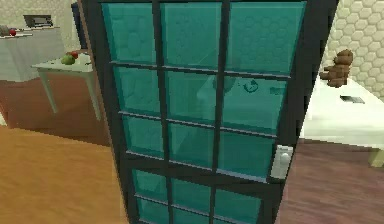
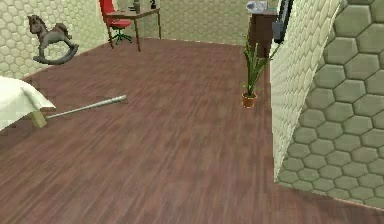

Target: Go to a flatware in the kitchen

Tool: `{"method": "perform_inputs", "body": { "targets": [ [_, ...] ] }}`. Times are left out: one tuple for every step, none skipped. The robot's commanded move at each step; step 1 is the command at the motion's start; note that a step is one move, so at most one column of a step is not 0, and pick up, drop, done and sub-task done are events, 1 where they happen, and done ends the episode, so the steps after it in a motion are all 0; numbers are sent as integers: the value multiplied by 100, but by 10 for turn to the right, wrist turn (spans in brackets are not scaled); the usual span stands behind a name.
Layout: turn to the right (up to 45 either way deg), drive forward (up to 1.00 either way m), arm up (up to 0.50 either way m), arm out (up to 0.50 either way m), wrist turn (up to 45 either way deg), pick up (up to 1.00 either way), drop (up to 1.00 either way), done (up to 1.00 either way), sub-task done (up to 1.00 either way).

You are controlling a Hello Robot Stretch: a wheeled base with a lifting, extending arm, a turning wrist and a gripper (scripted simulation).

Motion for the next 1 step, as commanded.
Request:
{"method": "perform_inputs", "body": {
  "targets": [
    [0, 10, 0, 0, 0, 0, 0, 0, 0]
  ]
}}
